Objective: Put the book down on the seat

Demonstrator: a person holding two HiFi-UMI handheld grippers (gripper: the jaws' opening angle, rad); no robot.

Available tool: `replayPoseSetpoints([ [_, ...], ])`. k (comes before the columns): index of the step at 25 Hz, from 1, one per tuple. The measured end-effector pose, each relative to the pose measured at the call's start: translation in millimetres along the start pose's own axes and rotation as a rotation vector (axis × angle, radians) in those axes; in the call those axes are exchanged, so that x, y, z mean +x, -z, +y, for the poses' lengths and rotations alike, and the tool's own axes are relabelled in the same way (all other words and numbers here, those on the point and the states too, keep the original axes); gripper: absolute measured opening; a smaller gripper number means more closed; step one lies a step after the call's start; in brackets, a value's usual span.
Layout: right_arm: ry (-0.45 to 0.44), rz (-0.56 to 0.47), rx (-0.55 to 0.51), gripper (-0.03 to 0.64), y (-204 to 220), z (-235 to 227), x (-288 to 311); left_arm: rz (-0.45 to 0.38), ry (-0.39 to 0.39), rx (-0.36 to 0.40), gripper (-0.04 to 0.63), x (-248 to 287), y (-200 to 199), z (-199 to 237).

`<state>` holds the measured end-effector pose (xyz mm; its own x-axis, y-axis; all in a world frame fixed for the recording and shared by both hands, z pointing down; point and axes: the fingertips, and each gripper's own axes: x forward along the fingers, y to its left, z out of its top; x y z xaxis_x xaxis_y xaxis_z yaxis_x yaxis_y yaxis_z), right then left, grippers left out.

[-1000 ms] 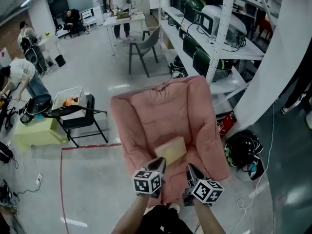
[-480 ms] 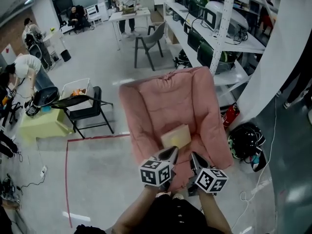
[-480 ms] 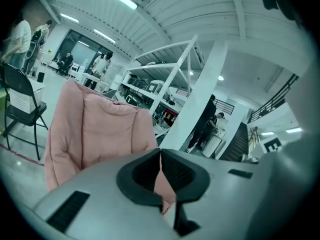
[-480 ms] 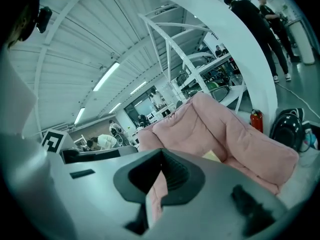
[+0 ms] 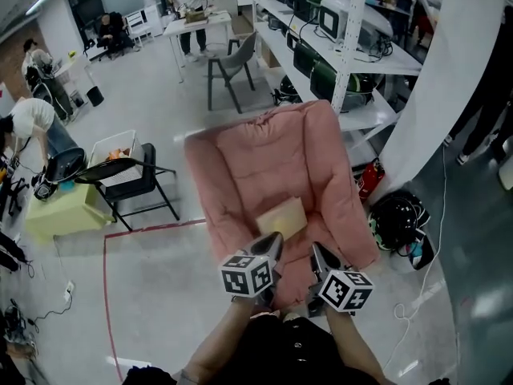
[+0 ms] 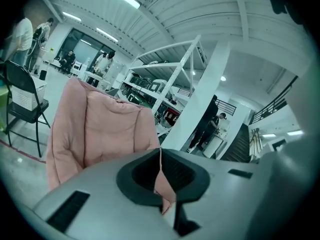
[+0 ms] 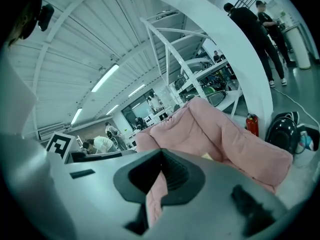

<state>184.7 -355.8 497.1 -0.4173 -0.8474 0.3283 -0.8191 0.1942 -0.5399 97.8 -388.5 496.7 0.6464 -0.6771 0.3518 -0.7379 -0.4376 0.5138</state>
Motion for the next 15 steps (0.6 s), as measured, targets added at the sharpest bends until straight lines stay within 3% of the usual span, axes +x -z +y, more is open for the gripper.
replayPoseSetpoints([
  [15,-0.011,0.035,0.004,0.012,9.9,2.5,10.5,0.02,-0.018,-0.023,0.02,0.2,8.1,14.5],
])
